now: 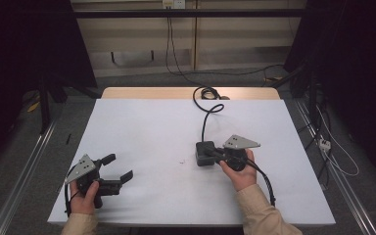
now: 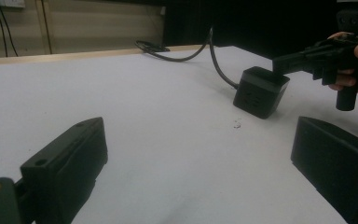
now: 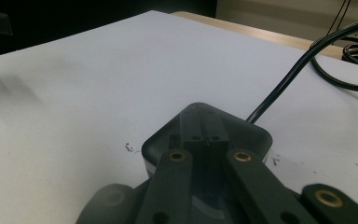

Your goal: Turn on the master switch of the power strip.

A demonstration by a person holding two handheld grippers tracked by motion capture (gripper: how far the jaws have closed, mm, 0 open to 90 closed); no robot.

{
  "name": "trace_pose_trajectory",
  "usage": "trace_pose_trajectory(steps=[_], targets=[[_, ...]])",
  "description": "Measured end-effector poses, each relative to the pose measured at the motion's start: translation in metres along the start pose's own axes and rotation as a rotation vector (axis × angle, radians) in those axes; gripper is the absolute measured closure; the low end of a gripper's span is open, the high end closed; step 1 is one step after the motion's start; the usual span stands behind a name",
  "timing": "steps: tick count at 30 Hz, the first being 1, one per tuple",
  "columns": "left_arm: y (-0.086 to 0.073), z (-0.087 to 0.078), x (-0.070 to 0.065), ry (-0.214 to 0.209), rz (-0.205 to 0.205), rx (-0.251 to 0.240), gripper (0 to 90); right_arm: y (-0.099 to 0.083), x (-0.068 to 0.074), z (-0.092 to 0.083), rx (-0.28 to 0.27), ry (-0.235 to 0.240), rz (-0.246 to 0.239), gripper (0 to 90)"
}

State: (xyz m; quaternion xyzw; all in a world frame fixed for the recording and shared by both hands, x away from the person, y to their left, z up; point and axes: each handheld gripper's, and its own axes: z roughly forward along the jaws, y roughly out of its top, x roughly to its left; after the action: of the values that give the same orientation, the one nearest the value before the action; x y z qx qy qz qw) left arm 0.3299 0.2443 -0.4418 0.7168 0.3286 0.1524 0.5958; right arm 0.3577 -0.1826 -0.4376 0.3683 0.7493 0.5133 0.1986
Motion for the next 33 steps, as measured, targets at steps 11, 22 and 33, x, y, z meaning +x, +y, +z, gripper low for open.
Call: trace_pose_trajectory(steps=[11, 22, 33], targets=[[0.000, 0.000, 0.000, -0.001, 0.000, 0.002, 3.4, -0.001, 0.000, 0.000, 0.001, 0.001, 0.015, 90.0], [-0.001, 0.001, -0.001, -0.002, -0.002, 0.002, 3.4, -0.002, 0.001, 0.001, 0.000, 0.012, 0.000, 90.0], [0.000, 0.000, 0.000, 0.000, -0.001, -0.002, 3.4, -0.001, 0.009, 0.005, 0.005, 0.016, -0.035, 90.0]])
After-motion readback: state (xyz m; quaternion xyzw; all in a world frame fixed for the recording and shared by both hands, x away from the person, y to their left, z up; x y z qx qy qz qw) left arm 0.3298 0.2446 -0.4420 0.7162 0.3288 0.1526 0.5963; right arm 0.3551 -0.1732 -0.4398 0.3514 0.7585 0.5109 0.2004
